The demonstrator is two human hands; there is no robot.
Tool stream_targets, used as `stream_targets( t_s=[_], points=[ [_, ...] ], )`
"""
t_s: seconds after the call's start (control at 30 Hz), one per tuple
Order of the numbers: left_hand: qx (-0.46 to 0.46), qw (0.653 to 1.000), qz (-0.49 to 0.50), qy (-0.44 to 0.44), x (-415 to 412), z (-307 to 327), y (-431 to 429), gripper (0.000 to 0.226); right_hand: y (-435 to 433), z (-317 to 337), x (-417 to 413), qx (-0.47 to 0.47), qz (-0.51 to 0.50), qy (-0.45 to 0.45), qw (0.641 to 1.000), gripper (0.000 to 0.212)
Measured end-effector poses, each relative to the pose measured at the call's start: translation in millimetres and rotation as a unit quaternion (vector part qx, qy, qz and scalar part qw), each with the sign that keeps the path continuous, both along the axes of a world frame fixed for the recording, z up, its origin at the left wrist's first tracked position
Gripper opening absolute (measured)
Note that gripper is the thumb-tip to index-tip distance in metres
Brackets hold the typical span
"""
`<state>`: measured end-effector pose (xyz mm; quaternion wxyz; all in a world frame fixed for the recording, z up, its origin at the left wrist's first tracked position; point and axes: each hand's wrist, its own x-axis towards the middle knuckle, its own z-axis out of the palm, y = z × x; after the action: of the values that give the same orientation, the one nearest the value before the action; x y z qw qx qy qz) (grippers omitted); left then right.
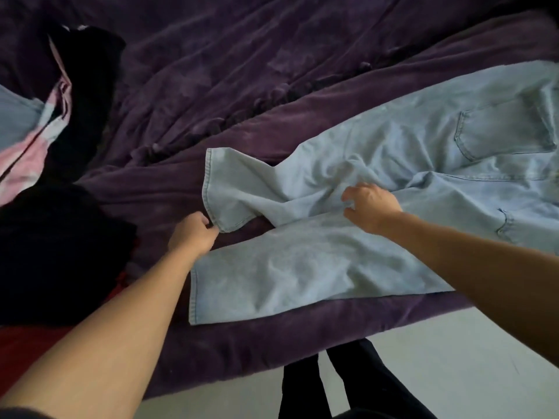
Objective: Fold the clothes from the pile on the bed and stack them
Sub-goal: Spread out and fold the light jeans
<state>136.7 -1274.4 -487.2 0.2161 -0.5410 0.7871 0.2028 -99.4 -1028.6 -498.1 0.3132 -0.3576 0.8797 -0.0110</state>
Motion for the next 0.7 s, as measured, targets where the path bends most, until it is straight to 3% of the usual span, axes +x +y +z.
stream_targets(
  t_s=[0.07,0.17,0.23,0.3,0.37,0.43,0.57,0.7],
  points=[
    [0.012,0.987,0.129,0.093,-8.4,-21.7,-11.7,0.041,-18.8,-9.8,-10.7,-0.033,0.001,0.022,0.999,0.037],
    [0.082,0.908,0.342,0.226,-19.6,-55.0,-23.0,0.057,-68.8,-22.3,-17.6,-0.129,0.02,0.068,0.989,0.042],
    [0.114,0.861,0.407,0.282,-25.7,-72.4,-22.2,0.058,-105.7,-29.2,-14.9,-0.17,0.067,0.059,0.981,0.055],
    [0.144,0.84,0.415,0.32,-29.6,-83.2,-18.7,0.043,-136.4,-37.9,-9.9,-0.141,0.117,0.034,0.983,0.059],
    [0.135,0.847,0.392,0.332,-26.7,-78.7,-14.4,0.023,-158.7,-44.6,-6.1,-0.111,0.137,0.057,0.983,0.037],
    [0.032,0.884,0.318,0.342,-9.9,-69.6,-22.8,0.016,-178.2,-41.8,-6.6,-0.135,0.102,0.094,0.981,0.024],
    [-0.102,0.898,0.226,0.363,34.0,-52.1,-40.6,0.028,-235.4,-23.1,-7.7,-0.213,0.041,0.101,0.971,0.027],
    [-0.167,0.915,0.241,0.276,46.1,-67.9,-46.4,0.022,-277.5,-40.0,13.7,-0.204,0.075,0.006,0.976,0.034]
  ],
)
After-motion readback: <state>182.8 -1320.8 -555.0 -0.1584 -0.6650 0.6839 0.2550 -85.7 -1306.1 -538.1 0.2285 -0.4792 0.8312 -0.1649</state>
